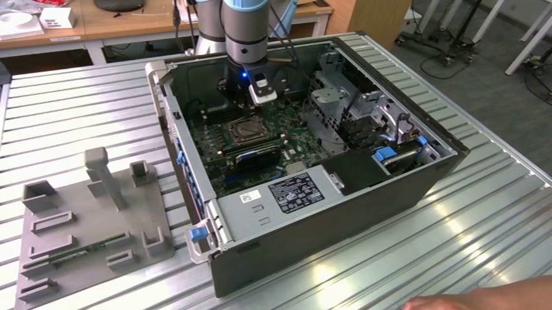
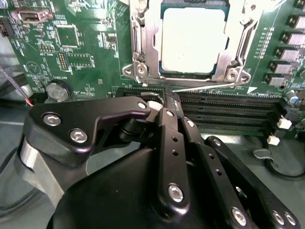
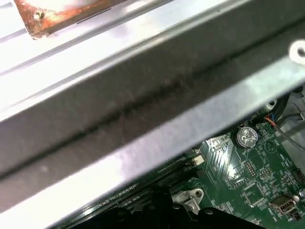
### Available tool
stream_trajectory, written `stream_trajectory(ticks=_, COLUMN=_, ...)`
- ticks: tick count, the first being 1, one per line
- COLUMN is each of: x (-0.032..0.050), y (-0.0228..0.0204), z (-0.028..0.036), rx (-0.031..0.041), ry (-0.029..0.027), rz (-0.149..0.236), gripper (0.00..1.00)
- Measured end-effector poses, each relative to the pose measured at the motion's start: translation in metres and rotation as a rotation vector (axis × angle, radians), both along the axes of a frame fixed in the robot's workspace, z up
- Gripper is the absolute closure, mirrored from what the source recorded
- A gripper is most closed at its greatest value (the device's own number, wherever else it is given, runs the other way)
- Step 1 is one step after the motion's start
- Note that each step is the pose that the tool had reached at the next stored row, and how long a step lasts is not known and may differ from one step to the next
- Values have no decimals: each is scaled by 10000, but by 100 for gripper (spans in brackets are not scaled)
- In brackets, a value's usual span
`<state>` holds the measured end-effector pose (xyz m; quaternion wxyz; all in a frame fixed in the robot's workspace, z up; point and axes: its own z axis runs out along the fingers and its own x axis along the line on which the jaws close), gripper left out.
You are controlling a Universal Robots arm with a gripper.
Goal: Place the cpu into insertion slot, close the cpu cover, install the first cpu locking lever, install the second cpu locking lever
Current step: 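Install the first cpu locking lever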
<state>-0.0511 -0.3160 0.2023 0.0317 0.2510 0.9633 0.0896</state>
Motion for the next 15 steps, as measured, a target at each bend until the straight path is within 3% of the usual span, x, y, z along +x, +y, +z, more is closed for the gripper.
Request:
stream_trajectory(ticks=1, x=-1, y=5, z=4, rx=82, ry=-2, rz=0, gripper=89)
stream_trajectory(ticks=9, x=-1, y=5, z=21, rx=434, ry=-1, rz=-1, gripper=89)
stream_trajectory(ticks=15, x=-1, y=4, z=25, rx=447, ry=0, rz=-1, gripper=89)
